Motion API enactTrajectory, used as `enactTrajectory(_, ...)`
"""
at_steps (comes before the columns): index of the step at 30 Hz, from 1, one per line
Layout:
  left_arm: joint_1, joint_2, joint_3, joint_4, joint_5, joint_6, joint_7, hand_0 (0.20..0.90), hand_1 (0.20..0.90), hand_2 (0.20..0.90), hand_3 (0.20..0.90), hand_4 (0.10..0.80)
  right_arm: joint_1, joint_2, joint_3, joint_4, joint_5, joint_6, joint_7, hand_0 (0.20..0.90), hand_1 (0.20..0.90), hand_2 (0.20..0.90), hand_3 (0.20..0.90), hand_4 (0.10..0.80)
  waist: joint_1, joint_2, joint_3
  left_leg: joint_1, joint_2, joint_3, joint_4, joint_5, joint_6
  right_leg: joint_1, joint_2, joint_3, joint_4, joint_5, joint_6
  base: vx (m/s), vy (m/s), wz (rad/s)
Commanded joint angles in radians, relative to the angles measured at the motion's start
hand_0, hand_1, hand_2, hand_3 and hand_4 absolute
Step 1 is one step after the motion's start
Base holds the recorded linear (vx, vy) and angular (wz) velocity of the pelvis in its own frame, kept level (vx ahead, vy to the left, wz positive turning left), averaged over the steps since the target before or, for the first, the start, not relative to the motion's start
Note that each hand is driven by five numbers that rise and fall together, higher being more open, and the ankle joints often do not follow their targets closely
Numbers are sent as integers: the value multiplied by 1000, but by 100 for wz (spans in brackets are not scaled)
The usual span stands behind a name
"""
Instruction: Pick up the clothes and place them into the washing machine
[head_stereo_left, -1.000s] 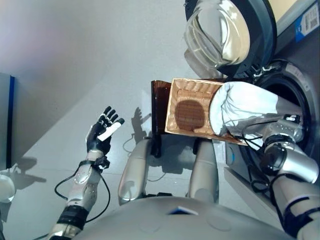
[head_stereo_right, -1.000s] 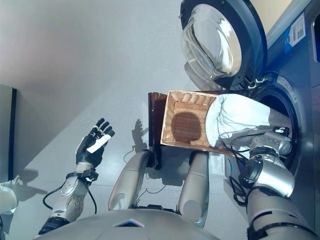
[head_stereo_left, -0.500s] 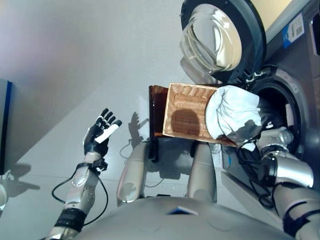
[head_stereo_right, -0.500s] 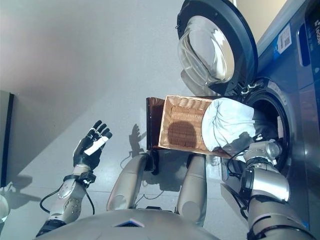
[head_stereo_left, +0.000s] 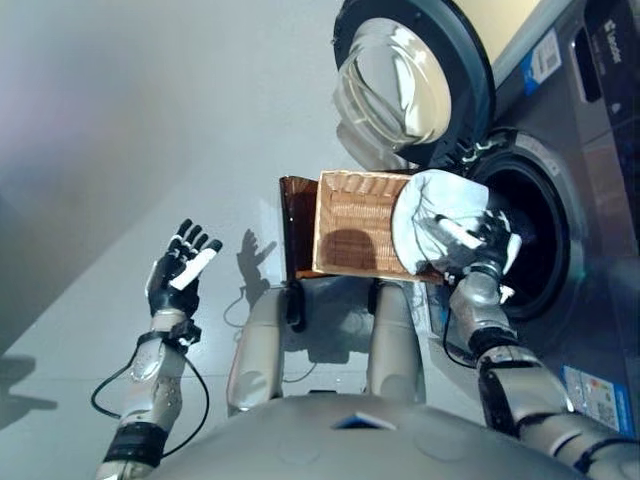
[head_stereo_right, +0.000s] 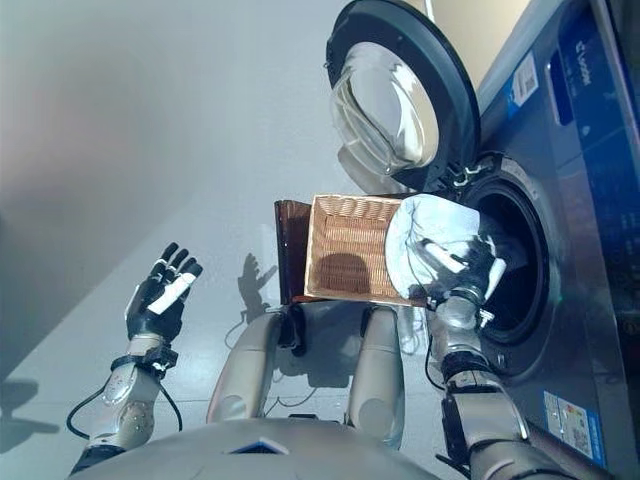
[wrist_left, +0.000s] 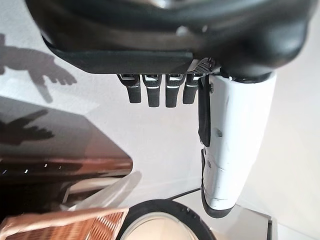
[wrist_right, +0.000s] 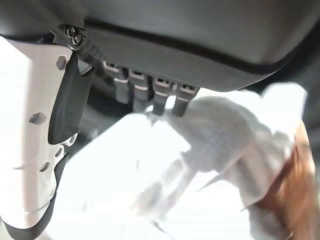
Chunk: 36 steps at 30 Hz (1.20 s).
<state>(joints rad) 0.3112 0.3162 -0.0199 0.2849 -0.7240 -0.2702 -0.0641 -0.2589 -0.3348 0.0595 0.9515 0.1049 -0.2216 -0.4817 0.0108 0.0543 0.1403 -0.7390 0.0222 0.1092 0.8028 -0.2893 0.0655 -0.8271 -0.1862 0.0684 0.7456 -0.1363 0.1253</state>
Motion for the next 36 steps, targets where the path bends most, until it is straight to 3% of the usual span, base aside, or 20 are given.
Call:
enactTrajectory(1, 3, -1, 76, -73, 36, -113, 5, 900, 900, 900, 900, 800, -35, -117, 46, -57, -282, 52, -103, 900, 900, 900, 900, 800, 17, 21, -37, -32, 9, -27, -99, 86, -54, -2, 6, -34, -25, -1, -71, 0, 0, 0)
enactTrajectory(2, 3, -1, 77, -73, 36, -113, 5, 900, 900, 900, 900, 800, -35, -117, 47, -57, -282, 52, -103, 900, 900, 900, 900, 800, 16, 21, -37, -32, 9, -27, -98, 85, -54, -2, 6, -35, -25, -1, -71, 0, 0, 0)
enactTrajectory(3, -1, -1, 78, -78, 43, -110, 2, 900, 900, 900, 900, 800, -59, -130, 95, -27, -417, 121, -111, 900, 900, 900, 900, 800, 22, 23, -42, -33, 8, -28, -100, 86, -52, -4, 3, -36, -25, -1, -70, 0, 0, 0)
enactTrajectory(6, -5, -1, 79, -86, 43, -96, -9, 900, 900, 900, 900, 800, -90, -126, 131, 50, -532, 193, -120, 900, 900, 900, 900, 800, 31, 26, -46, -38, 6, -29, -97, 85, -51, -7, 2, -38, -22, -1, -69, 0, 0, 0)
enactTrajectory(14, -10, -3, 63, -90, 46, -88, -11, 900, 900, 900, 900, 800, -181, -114, 159, 160, -587, 257, -161, 900, 900, 900, 900, 800, 53, 32, -42, -52, 4, -22, -88, 86, -46, -24, -1, -31, -12, 8, -66, -10, 9, 0)
enactTrajectory(22, -14, 13, 67, -98, 67, -105, 12, 900, 900, 900, 900, 800, -221, -169, 168, 85, -708, 327, -232, 900, 900, 900, 900, 800, 57, 25, -36, -37, -1, -28, -106, 92, -46, -3, -6, -42, -26, 8, -58, 0, 0, 0)
enactTrajectory(29, -12, 10, 71, -104, 65, -127, 1, 900, 900, 900, 900, 800, -187, -227, 209, -44, -793, 276, -182, 900, 900, 900, 900, 800, 51, 12, -24, -41, -1, -33, -103, 92, -49, 0, -6, -38, -30, 8, -58, 1, -2, 2)
enactTrajectory(36, -5, 25, 64, -106, 49, -132, -29, 900, 900, 900, 900, 800, -203, -324, 270, -17, -728, 163, -108, 900, 900, 900, 900, 800, 53, 3, -35, -63, -2, -39, -99, 94, -52, -19, -8, -41, -31, 9, -58, 0, 0, 0)
